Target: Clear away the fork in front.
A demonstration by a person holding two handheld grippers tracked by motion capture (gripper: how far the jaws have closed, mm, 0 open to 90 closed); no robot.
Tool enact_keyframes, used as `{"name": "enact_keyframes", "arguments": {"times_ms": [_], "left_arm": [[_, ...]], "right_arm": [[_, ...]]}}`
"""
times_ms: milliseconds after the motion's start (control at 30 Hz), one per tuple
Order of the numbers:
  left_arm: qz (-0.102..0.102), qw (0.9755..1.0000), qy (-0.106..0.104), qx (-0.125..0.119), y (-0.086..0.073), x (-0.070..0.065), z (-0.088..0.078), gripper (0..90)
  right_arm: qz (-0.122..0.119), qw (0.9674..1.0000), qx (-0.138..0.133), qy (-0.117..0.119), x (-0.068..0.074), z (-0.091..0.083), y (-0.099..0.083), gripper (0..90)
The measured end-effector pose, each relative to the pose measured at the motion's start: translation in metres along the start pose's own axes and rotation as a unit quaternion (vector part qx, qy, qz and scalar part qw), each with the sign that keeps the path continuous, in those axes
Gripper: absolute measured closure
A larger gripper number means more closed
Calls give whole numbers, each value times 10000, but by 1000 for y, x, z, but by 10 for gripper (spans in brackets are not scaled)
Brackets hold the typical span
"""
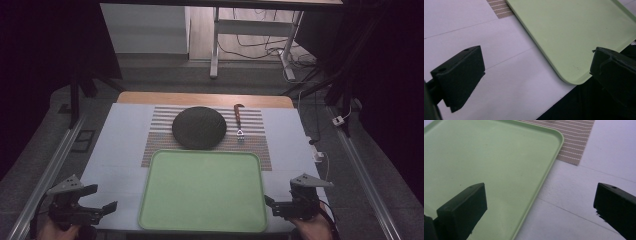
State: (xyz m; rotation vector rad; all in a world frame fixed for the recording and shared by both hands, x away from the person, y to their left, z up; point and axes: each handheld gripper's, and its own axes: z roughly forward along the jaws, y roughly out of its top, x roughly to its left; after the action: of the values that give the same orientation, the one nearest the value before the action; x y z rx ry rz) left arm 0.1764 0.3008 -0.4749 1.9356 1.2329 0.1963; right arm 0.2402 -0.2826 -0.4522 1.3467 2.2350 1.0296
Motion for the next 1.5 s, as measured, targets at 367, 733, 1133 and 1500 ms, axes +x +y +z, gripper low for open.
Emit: {"name": "enact_keyframes", "arguments": {"times_ms": [367,733,1133,1500], "left_arm": [[-17,9999,-160,62,1,2,1,0],[22,9997,-178,153,1,2,3,0],[34,9996,-177,207,2,1,4,3],[29,9996,-171,222,2,1,4,4]], "right_arm": [[359,9991,-102,190,-13,-3,-2,0],[290,9992,-12,287,-12,-1,-1,0],[42,9994,19,336,-8,0,3,0],[-147,9990,56,426,-6,6,9,0]]}}
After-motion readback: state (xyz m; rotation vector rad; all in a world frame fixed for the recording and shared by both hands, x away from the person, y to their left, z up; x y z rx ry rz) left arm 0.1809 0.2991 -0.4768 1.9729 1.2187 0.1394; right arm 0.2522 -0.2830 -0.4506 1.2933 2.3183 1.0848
